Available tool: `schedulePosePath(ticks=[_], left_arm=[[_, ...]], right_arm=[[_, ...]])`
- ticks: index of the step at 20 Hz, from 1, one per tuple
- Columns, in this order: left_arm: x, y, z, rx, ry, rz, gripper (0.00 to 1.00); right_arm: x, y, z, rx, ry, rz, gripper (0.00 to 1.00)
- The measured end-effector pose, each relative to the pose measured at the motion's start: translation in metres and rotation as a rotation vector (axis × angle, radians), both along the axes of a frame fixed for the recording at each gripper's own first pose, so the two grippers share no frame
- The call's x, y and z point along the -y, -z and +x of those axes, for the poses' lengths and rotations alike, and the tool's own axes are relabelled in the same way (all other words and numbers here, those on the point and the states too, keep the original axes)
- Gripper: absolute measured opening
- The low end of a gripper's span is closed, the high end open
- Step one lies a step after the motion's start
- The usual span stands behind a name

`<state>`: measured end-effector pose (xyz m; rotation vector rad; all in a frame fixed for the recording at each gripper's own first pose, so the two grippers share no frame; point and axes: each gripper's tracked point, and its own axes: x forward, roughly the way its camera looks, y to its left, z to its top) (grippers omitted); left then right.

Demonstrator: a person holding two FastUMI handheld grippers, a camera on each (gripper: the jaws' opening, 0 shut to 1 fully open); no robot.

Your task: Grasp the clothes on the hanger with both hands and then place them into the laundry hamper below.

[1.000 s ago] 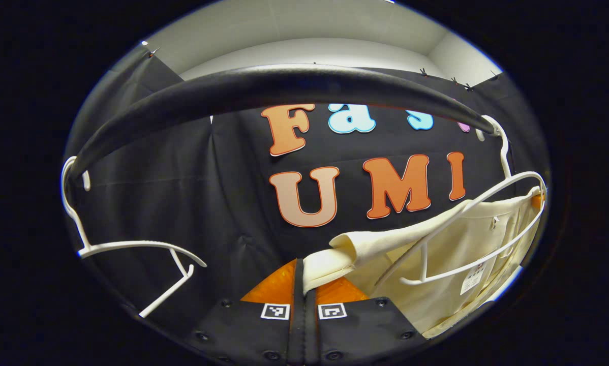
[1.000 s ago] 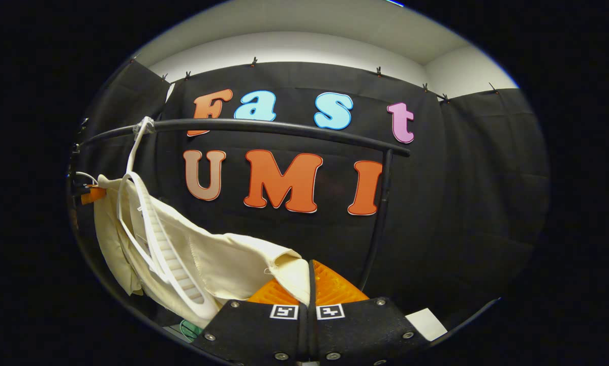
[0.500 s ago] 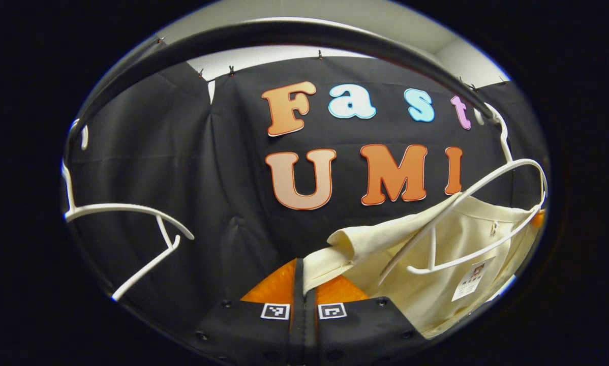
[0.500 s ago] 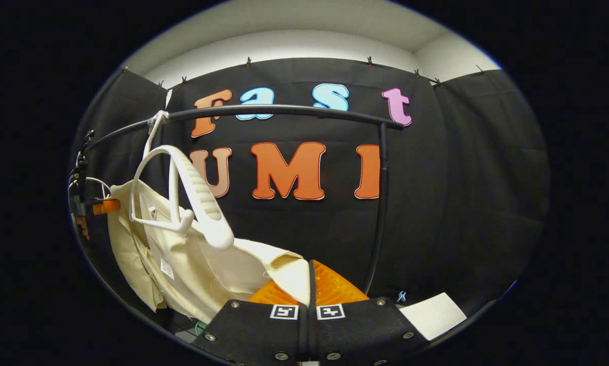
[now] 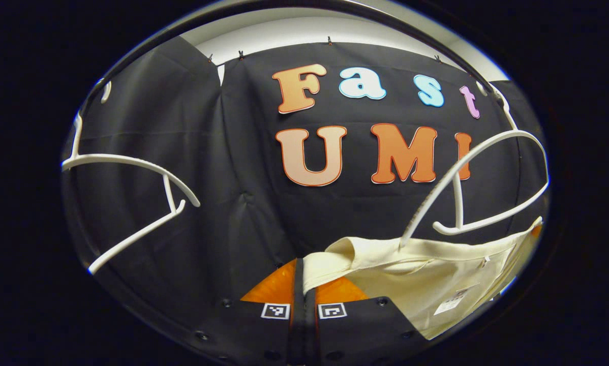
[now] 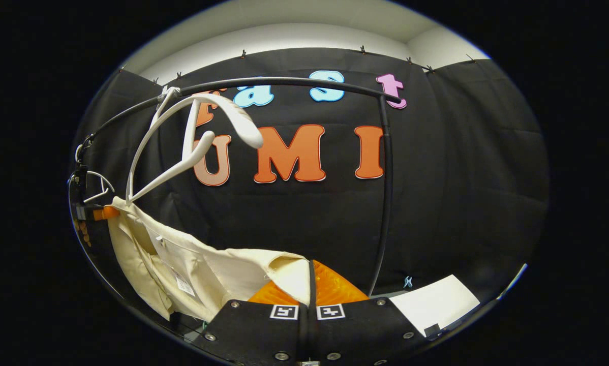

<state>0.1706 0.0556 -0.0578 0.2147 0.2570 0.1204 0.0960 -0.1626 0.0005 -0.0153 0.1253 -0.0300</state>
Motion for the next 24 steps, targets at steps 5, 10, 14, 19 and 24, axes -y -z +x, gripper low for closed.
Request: schedulePosePath(ticks=[5, 10, 14, 19, 24], left_arm=[[0.007, 0.018, -0.018, -0.032, 0.021, -0.039, 0.06], [0.027, 0.038, -0.024, -0.066, 0.050, -0.072, 0.06], [0.034, 0.054, -0.033, -0.097, 0.064, -0.104, 0.06], [0.041, 0.077, -0.038, -0.143, 0.073, -0.143, 0.06], [0.050, 0.102, -0.045, -0.200, 0.078, -0.172, 0.06]], right_arm=[[-0.006, 0.021, -0.002, -0.009, 0.041, 0.091, 0.00], [-0.049, 0.043, -0.003, -0.026, 0.004, 0.134, 0.00], [-0.086, 0.055, 0.000, -0.038, -0.034, 0.164, 0.00], [-0.120, 0.076, 0.009, -0.059, -0.042, 0.185, 0.00], [-0.159, 0.091, 0.017, -0.079, -0.077, 0.164, 0.00]])
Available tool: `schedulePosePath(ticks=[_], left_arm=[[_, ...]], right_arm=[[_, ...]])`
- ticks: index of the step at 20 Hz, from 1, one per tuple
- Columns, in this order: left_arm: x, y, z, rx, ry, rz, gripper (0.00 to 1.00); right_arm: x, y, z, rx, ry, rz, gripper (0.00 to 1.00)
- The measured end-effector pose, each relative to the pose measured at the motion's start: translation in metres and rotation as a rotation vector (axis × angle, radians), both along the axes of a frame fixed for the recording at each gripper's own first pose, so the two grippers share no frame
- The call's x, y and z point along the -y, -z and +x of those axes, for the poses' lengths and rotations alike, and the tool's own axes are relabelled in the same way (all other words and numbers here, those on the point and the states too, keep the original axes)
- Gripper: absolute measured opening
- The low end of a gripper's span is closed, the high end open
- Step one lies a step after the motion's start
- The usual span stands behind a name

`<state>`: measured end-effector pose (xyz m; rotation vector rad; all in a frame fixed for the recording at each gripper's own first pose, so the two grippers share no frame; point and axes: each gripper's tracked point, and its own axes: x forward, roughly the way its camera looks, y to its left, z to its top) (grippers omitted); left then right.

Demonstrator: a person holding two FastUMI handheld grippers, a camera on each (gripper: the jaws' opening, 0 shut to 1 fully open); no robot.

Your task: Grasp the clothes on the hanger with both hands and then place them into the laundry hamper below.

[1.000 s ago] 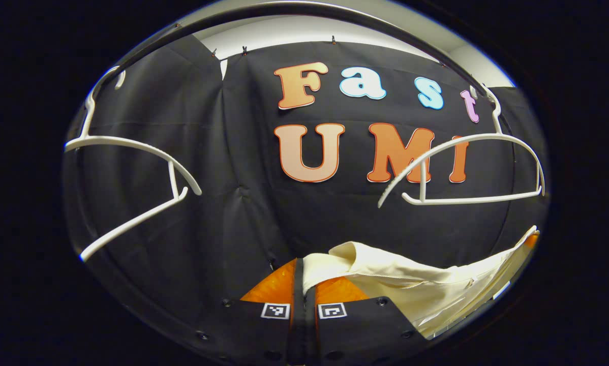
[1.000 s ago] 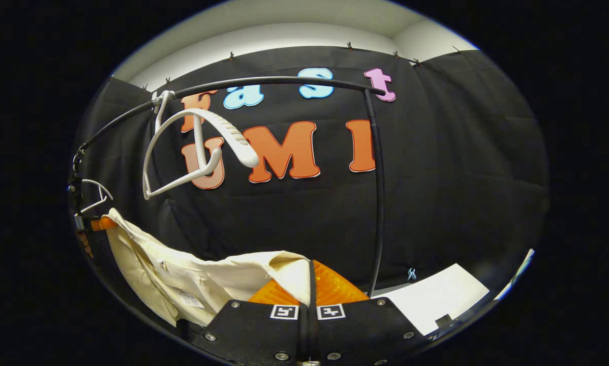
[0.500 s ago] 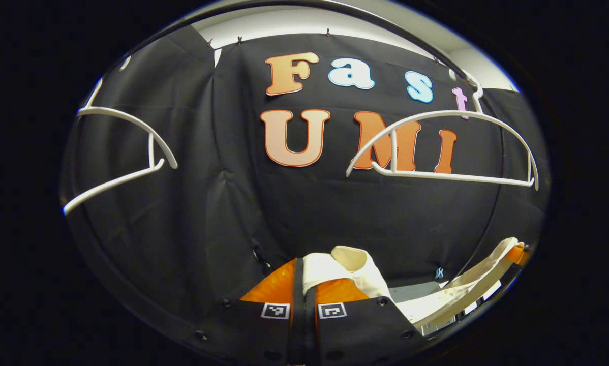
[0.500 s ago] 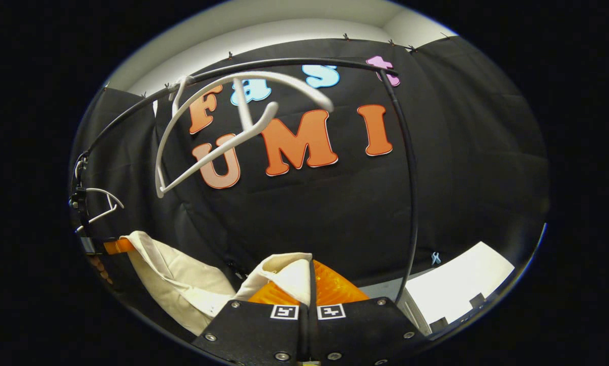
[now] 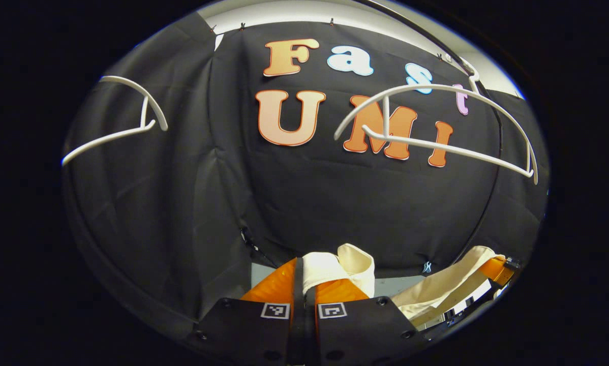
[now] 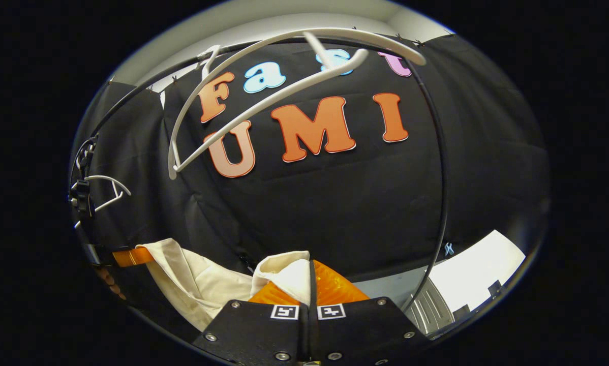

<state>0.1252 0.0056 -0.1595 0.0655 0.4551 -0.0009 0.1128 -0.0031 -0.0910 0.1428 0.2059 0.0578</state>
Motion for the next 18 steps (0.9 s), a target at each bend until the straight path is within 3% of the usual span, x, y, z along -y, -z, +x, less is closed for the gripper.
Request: schedulePosePath(ticks=[8, 18], left_arm=[[0.002, 0.026, -0.009, -0.046, -0.013, -0.010, 0.06], [-0.019, 0.104, -0.024, -0.190, -0.079, -0.024, 0.06]], right_arm=[[-0.060, 0.018, 0.011, -0.024, -0.091, -0.036, 0.00], [-0.094, 0.085, 0.025, -0.126, -0.132, -0.127, 0.00]])
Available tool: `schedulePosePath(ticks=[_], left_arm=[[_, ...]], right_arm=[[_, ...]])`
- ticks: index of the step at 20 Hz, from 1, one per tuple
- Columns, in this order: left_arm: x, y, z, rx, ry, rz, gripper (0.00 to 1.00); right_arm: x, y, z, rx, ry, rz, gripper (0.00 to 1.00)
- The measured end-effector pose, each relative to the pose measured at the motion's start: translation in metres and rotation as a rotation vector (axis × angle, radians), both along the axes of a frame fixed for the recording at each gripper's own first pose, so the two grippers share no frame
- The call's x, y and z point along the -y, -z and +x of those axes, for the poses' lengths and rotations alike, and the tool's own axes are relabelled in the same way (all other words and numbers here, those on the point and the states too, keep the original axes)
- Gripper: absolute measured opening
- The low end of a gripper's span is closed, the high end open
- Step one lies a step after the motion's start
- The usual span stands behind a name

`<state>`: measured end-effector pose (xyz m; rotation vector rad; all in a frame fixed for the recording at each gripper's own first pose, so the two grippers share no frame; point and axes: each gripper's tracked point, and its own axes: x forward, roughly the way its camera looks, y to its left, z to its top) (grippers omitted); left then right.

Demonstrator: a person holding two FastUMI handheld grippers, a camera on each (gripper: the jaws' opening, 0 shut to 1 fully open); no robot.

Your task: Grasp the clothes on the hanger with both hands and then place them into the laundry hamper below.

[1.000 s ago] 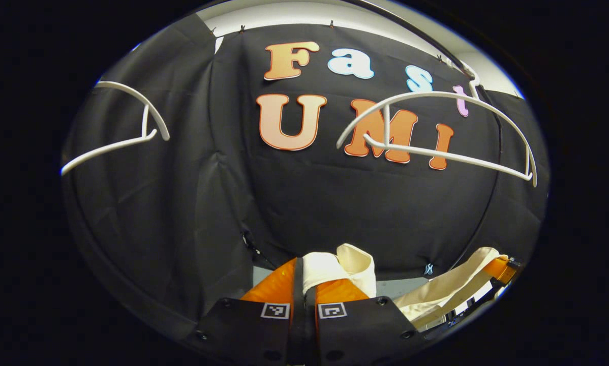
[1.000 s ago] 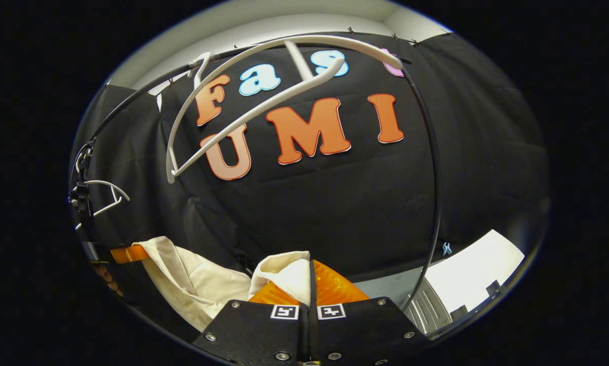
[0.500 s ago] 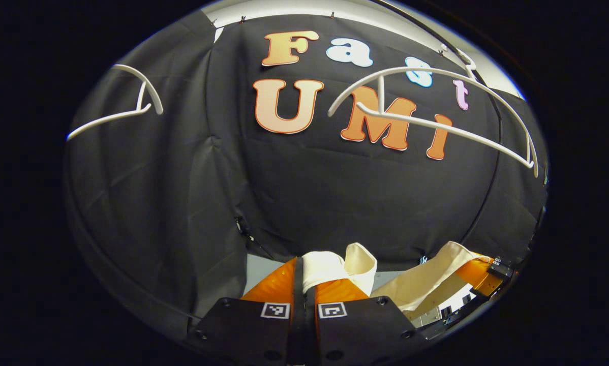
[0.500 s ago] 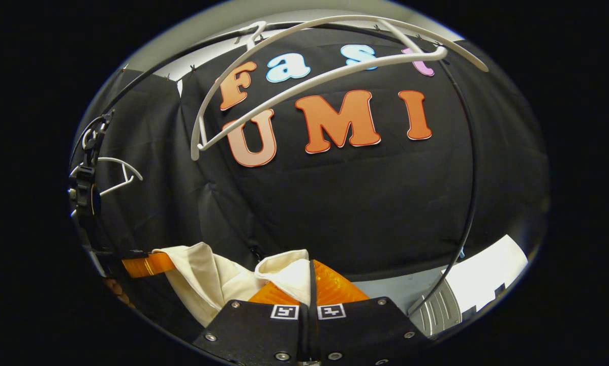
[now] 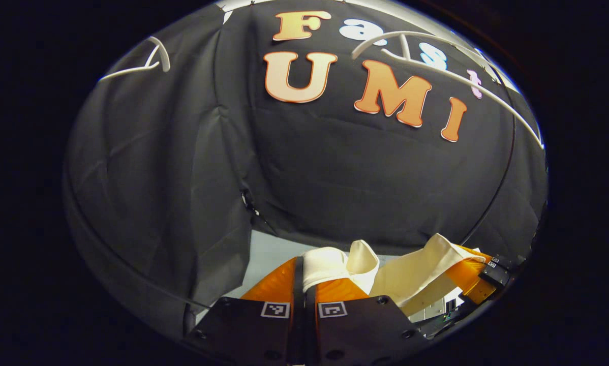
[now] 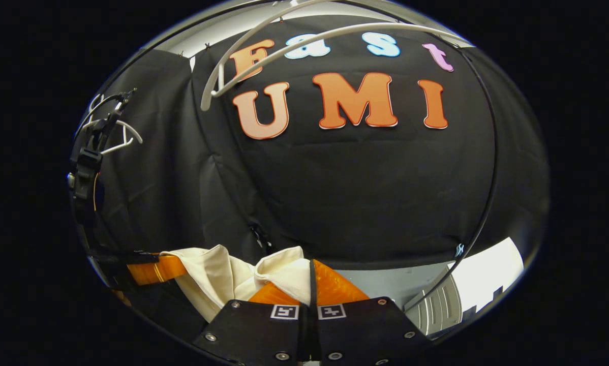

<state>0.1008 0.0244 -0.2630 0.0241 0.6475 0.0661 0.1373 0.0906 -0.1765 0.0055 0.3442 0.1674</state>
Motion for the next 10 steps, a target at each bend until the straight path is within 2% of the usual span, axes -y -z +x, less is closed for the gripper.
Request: schedulePosePath(ticks=[10], left_arm=[[-0.012, 0.087, -0.015, -0.173, -0.018, 0.001, 0.07]], right_arm=[[-0.009, 0.091, 0.010, -0.152, -0.020, -0.075, 0.00]])
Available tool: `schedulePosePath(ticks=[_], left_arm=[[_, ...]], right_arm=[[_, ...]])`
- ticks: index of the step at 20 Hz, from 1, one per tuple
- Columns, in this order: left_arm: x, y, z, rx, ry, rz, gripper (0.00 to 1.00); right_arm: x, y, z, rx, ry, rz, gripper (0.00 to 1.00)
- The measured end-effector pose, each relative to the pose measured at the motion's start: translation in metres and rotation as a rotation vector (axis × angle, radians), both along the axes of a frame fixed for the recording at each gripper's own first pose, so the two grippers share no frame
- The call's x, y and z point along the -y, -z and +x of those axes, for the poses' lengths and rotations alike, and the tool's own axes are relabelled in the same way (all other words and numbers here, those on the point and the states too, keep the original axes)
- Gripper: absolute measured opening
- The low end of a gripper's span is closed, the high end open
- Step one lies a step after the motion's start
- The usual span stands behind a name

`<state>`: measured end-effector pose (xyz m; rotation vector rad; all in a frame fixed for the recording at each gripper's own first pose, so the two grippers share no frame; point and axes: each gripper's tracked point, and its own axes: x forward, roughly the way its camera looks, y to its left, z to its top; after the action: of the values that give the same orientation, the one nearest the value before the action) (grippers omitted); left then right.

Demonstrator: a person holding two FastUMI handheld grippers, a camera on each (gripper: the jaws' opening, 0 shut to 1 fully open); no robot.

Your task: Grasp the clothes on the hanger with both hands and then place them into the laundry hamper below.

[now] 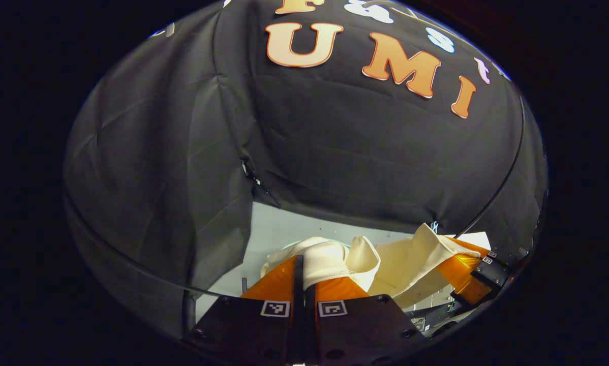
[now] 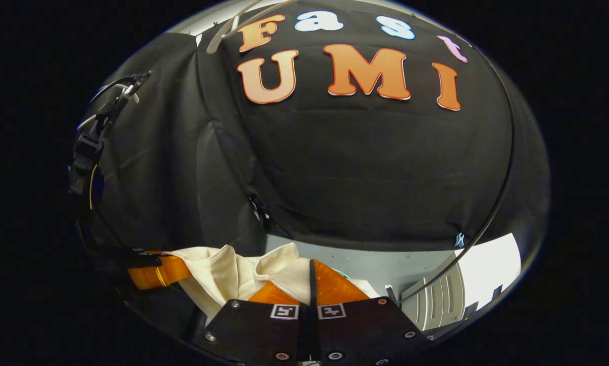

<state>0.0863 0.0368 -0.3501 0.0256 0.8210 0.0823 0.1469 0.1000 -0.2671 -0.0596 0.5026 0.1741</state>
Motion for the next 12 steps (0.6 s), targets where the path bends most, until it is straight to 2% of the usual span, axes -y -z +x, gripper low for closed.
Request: schedulePosePath(ticks=[5, 9, 12], left_arm=[[-0.008, 0.047, -0.011, -0.107, -0.009, 0.013, 0.07], [-0.017, 0.081, -0.020, -0.206, -0.031, 0.000, 0.07], [-0.018, 0.095, -0.022, -0.275, -0.052, -0.015, 0.07]], right_arm=[[0.009, 0.055, 0.012, -0.094, 0.020, -0.027, 0.00], [0.021, 0.103, 0.008, -0.213, 0.056, -0.056, 0.00], [0.023, 0.123, 0.011, -0.255, 0.058, -0.073, 0.00]])
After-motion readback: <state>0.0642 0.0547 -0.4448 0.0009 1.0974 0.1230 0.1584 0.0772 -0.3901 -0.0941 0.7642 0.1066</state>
